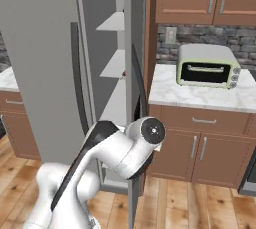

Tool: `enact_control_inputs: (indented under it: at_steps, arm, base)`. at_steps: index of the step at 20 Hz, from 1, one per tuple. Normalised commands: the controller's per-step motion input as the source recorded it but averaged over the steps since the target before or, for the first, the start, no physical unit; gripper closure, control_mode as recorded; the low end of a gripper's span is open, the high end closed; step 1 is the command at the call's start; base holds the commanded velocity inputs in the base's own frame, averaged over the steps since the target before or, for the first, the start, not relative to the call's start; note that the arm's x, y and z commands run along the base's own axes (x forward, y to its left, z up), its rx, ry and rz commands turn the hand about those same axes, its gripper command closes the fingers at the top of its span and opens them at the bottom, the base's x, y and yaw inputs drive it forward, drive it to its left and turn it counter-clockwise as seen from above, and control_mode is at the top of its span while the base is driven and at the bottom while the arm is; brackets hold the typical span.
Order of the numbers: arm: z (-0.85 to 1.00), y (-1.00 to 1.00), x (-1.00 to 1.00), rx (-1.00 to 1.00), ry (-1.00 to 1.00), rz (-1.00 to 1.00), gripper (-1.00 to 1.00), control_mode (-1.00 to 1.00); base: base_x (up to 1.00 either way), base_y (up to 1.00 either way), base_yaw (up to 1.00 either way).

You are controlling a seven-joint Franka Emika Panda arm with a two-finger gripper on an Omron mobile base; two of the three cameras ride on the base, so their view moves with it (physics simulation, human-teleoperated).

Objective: Store the hot dog in the freezer for long-term storage. Close the freezer door after placing the cooked food.

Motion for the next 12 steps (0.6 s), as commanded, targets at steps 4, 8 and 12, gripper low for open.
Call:
enact_control_inputs:
  at_steps: [4,8,12]
  arm:
    - [0.00,-0.70,0.68,0.06,-0.39,0.38,-1.00,-1.00]
    - [0.00,-0.24,0.54,-0.06,-0.43,0.25,-1.00,-1.00]
    - [0.00,-0.15,0.21,-0.15,-0.38,0.07,-1.00,-1.00]
  base:
    - [0.00,0.00,0.00]
    - [0.00,0.00,0.00]
    - [0.00,0.00,0.00]
